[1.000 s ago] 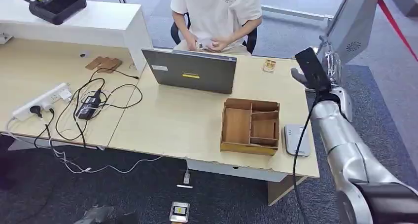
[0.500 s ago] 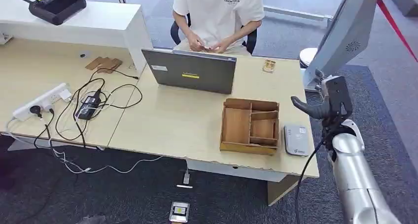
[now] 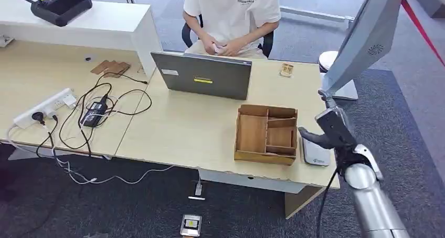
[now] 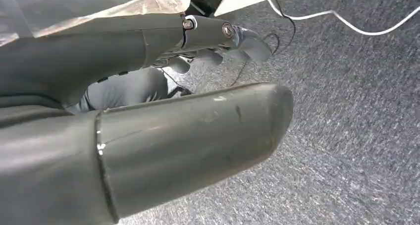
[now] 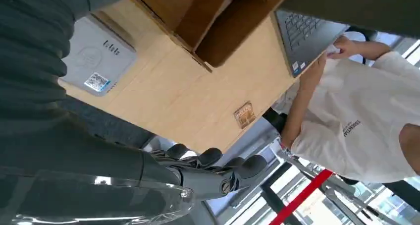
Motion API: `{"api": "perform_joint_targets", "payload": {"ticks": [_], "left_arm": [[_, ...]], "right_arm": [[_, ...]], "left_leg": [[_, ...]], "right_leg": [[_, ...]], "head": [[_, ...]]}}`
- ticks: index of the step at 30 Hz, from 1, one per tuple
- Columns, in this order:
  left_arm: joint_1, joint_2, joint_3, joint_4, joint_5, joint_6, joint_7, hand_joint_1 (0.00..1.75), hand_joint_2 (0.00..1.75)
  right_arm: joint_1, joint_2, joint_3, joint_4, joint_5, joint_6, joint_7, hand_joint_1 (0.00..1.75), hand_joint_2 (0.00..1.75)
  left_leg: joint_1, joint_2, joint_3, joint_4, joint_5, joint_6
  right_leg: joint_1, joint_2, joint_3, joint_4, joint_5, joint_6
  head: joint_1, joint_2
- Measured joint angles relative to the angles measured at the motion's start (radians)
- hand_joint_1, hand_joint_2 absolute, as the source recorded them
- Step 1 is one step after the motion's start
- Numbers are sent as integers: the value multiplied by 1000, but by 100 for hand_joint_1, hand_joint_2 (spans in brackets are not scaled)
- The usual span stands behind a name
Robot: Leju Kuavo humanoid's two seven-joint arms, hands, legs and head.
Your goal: Pass the card to the sensor for recognition and then transmit it.
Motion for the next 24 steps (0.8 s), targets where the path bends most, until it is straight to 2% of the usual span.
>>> {"api": "perform_joint_targets", "payload": {"ticks": [9,24], "left_arm": [[-1,0,6,0,-7,-1,5,0,0],[2,1,10,0,-3,2,9,0,0]], "right_arm": [[82,-15,63,-38,108,-1,2,0,175],[141,-40,128,-77,150,0,24,0,175]], "left_leg": [[0,0,0,0,0,0],[0,0,0,0,0,0]], "right_leg": [[0,0,0,0,0,0],[0,0,0,0,0,0]], "head": [[0,0],[0,0]]}}
